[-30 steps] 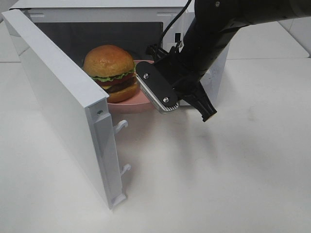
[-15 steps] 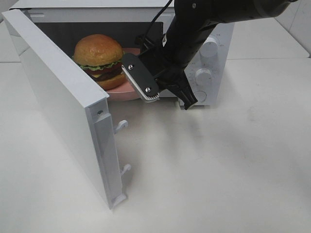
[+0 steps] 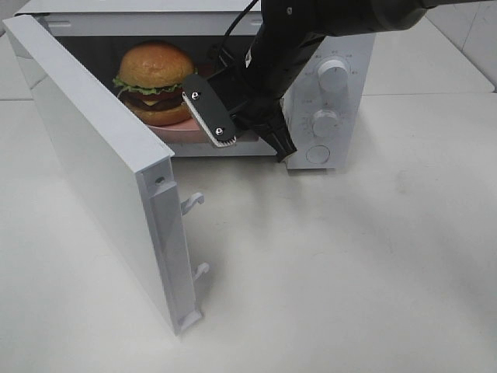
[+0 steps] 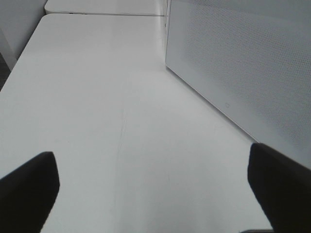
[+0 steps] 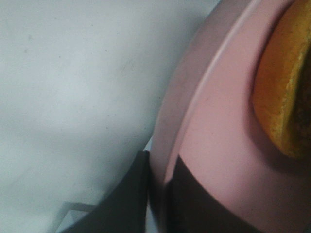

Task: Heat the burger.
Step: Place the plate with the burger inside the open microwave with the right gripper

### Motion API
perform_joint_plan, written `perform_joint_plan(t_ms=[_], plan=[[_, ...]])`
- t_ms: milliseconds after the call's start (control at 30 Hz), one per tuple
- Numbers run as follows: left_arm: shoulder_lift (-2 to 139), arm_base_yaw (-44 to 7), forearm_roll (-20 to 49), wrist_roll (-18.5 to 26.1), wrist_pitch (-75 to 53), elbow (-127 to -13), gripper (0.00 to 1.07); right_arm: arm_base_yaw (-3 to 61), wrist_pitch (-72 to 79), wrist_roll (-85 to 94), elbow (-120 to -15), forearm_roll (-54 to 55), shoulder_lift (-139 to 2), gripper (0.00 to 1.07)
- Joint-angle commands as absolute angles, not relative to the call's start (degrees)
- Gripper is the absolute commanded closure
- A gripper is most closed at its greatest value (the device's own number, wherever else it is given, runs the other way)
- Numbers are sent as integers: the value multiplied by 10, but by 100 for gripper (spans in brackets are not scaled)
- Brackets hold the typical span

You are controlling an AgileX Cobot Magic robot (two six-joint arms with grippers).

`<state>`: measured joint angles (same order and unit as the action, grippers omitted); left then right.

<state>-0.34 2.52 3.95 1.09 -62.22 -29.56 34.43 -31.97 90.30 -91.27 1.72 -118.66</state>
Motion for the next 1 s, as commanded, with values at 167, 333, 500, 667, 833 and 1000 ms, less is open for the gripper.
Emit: perform_joint_plan(t_ms=[167,333,500,667,833,1000], plan=[[-12,28,40,12,-615,-296,9,329,-311,862,-962,-22,-1206,107],[-12,28,40,12,-615,-296,9,329,-315,848,-1002,-25,-1235,107],[-12,28,40,12,-615,-296,9,329,-314,846,-1031,-25,-1258,107],[-12,28,40,12,-615,-296,9,329,-317,844,-1055,-25,-1274,107],[-12,28,40,12,-615,-296,9,329,-328,842,-1083,-25,-1294,107],[-12,28,40,12,-615,-296,9,331,-329,840,-1111,-25,-1313,107]])
